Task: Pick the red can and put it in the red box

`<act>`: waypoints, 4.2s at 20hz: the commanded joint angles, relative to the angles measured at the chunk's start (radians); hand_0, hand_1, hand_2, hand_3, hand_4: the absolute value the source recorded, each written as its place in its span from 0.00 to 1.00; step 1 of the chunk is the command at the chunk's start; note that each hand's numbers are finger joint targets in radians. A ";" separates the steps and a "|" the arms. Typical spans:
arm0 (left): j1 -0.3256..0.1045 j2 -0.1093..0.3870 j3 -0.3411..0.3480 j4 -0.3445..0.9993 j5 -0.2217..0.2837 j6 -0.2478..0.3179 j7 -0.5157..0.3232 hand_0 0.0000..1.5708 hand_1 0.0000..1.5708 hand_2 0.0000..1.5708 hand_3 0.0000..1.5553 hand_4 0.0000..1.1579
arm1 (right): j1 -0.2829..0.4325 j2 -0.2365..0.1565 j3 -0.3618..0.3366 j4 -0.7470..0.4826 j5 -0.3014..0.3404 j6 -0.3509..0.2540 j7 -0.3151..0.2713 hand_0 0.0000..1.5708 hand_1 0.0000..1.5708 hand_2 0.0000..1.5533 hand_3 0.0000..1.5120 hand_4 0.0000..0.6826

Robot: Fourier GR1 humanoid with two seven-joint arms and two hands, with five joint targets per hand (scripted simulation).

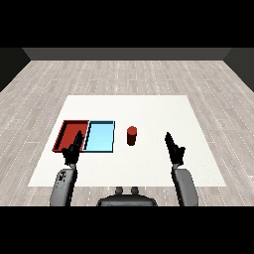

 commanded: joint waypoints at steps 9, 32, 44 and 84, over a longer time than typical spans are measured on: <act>-0.057 -0.082 0.008 -0.122 0.038 -0.019 -0.259 0.00 0.00 0.00 0.00 0.00 | -0.141 -0.009 -0.094 0.007 -0.119 0.119 -0.259 0.00 0.00 0.00 0.00 0.00; -0.053 -0.094 0.023 0.043 -0.020 -0.026 -0.446 0.00 0.00 0.00 0.00 0.00 | -0.260 -0.024 -0.127 0.191 -0.102 0.146 -0.356 0.00 0.00 0.00 0.00 0.00; -0.098 -0.083 0.050 0.020 0.027 -0.035 -0.377 0.00 0.00 0.00 0.00 0.00 | -0.385 0.006 -0.149 0.412 -0.166 0.175 -0.375 0.00 0.00 0.00 0.00 0.00; -0.049 -0.099 0.022 -0.030 0.050 -0.061 -0.359 0.00 0.00 0.00 0.00 0.00 | -0.677 0.091 0.191 1.019 -0.498 -0.022 -0.706 0.00 0.00 0.00 0.00 0.00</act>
